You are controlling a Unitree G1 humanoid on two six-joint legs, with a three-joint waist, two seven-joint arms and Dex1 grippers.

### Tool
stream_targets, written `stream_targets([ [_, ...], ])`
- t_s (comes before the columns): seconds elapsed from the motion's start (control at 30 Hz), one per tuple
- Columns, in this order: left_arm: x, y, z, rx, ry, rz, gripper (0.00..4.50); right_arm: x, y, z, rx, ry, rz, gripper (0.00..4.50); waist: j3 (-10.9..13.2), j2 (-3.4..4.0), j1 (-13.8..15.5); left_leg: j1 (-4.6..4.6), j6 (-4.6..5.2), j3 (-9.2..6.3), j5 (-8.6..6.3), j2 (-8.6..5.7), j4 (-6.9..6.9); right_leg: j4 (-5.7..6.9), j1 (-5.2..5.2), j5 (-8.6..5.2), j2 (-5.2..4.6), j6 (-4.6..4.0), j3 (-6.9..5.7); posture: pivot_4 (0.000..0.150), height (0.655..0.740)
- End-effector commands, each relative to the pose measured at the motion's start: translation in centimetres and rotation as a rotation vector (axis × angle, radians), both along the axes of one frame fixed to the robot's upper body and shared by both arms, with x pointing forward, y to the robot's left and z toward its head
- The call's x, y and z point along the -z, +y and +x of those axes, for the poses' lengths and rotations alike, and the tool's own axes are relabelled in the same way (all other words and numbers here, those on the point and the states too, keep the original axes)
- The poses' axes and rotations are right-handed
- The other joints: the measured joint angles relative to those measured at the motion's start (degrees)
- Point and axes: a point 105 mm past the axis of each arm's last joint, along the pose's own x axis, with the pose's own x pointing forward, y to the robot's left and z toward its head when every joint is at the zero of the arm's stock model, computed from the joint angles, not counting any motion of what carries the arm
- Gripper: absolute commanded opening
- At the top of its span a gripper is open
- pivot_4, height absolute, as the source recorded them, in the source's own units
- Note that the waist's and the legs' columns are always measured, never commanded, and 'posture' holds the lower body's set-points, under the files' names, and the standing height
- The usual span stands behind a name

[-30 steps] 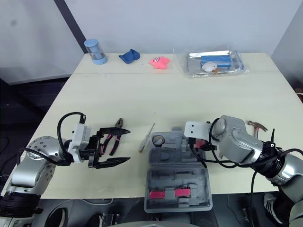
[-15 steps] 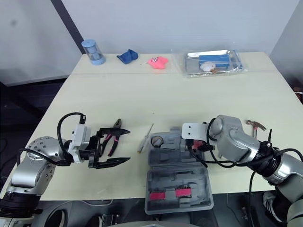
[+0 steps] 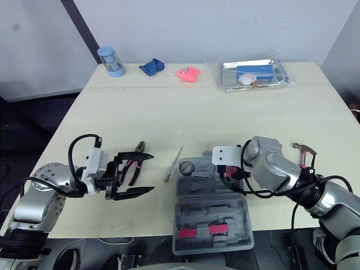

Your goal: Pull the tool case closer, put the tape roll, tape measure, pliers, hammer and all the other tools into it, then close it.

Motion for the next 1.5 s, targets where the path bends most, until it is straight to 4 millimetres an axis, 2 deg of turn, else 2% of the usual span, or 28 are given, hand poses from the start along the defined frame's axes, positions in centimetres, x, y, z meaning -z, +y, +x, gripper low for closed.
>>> stream_targets([
  [0.03,-0.5,-0.1,-0.1,0.005,-0.034,0.000,4.50,-0.1,0.2,-0.1,-0.029,-0.013,-0.009,2.94,0.0,0.00,0.0,0.00,0.00,0.00,0.00,0.00,0.00,0.00,0.00,0.00,0.00,0.00,0.00,0.150,0.7400],
  [0.1,-0.4,-0.1,-0.1,0.004,-0.033,0.000,4.50,-0.1,0.2,-0.1,-0.039,-0.012,-0.012,2.94,0.0,0.00,0.0,0.01,0.00,0.00,0.00,0.00,0.00,0.00,0.00,0.00,0.00,0.00,0.00,0.150,0.7400],
  [0.17,-0.4,-0.1,-0.2,0.006,-0.032,-0.002,4.50,-0.3,0.1,0.0,-0.036,-0.016,-0.012,3.95,0.0,0.00,0.0,0.00,0.00,0.00,0.00,0.00,0.00,0.00,0.00,0.00,0.00,0.00,0.00,0.150,0.7400],
  [0.2,-0.4,-0.1,-0.2,0.007,-0.031,-0.003,4.50,-0.4,0.0,0.0,-0.032,-0.020,-0.010,4.06,0.0,0.01,0.0,0.00,0.00,0.00,0.00,0.00,0.00,0.00,0.00,0.00,0.00,0.00,0.00,0.150,0.7400],
  [0.23,-0.4,-0.1,-0.3,0.007,-0.030,-0.003,4.50,-0.5,-0.1,0.1,-0.029,-0.022,-0.009,4.45,0.0,0.00,0.0,0.00,0.00,0.00,0.00,0.00,0.00,0.00,0.00,0.00,0.00,0.00,0.00,0.150,0.7400],
  [0.4,-0.3,-0.1,-0.4,0.006,-0.028,-0.004,4.50,-1.6,-0.5,-0.3,-0.003,-0.018,0.026,4.45,0.0,0.01,0.0,-0.01,0.00,0.00,0.00,0.00,0.00,0.00,-0.01,0.00,-0.01,0.00,0.00,0.150,0.7400],
  [0.57,-0.3,0.1,-0.4,0.002,-0.028,-0.001,4.50,-3.9,-2.3,-0.6,0.021,-0.042,0.080,4.45,0.0,0.03,0.5,-0.04,0.00,-0.02,0.00,-0.02,0.00,-0.03,-0.01,0.00,-0.06,0.00,-0.03,0.150,0.7400],
  [0.77,-0.6,0.1,-0.2,0.007,-0.037,-0.004,4.50,-4.8,-2.4,-0.5,0.029,-0.065,0.450,4.45,0.0,-0.01,1.1,-0.03,0.00,-0.02,0.00,-0.01,-0.04,-0.04,0.00,0.00,-0.04,0.00,-0.03,0.150,0.7400],
  [0.87,-0.7,0.1,-0.3,0.018,-0.034,-0.009,4.50,-5.1,-2.6,-0.5,0.035,-0.100,0.682,3.60,0.0,-0.02,1.3,-0.03,0.00,0.01,0.00,-0.01,-0.04,-0.03,0.01,0.00,-0.06,0.01,-0.02,0.150,0.7400],
  [0.9,-0.7,0.1,-0.3,0.022,-0.031,-0.011,4.50,-4.8,-2.9,-0.5,0.047,-0.110,0.735,3.14,0.0,-0.03,1.3,-0.03,0.00,0.02,0.00,-0.02,-0.04,-0.04,0.03,0.00,-0.06,0.01,-0.02,0.150,0.7400],
  [0.93,-0.7,0.0,-0.4,0.027,-0.028,-0.013,4.50,-4.3,-3.1,-0.7,0.045,-0.113,0.757,2.48,0.1,0.01,1.2,-0.03,0.01,0.01,0.00,-0.02,-0.04,-0.04,0.04,0.01,-0.06,0.01,-0.03,0.150,0.7400],
  [0.97,-0.8,-0.1,-0.4,0.033,-0.024,-0.020,4.50,-3.7,-3.4,-0.6,0.065,-0.119,0.786,2.33,0.1,0.02,1.2,-0.02,0.01,0.04,0.00,-0.03,-0.03,-0.03,0.04,0.01,-0.07,0.02,0.01,0.150,0.7400],
  [1.07,-1.1,-0.5,-0.3,0.044,-0.021,-0.035,4.50,-3.3,-3.6,-0.5,0.052,-0.200,0.925,2.33,0.0,-0.04,1.2,0.02,0.00,0.04,0.00,-0.02,-0.04,-0.01,0.05,0.01,-0.02,0.02,-0.01,0.150,0.7400],
  [1.3,-1.7,-1.4,-0.7,0.087,-0.018,-0.066,4.50,-1.4,-3.7,-1.3,0.060,-0.121,1.113,2.33,0.0,0.00,1.1,0.09,0.01,0.12,0.00,-0.02,-0.04,0.02,0.06,0.01,0.02,0.02,0.08,0.150,0.7400],
  [1.5,-2.1,-1.5,-0.7,0.103,0.007,-0.074,4.50,0.2,-4.2,-1.3,0.045,-0.105,1.159,2.33,0.1,0.00,1.1,0.11,0.01,0.12,0.00,0.00,-0.04,0.03,0.07,0.01,0.03,0.02,0.08,0.150,0.7400],
])
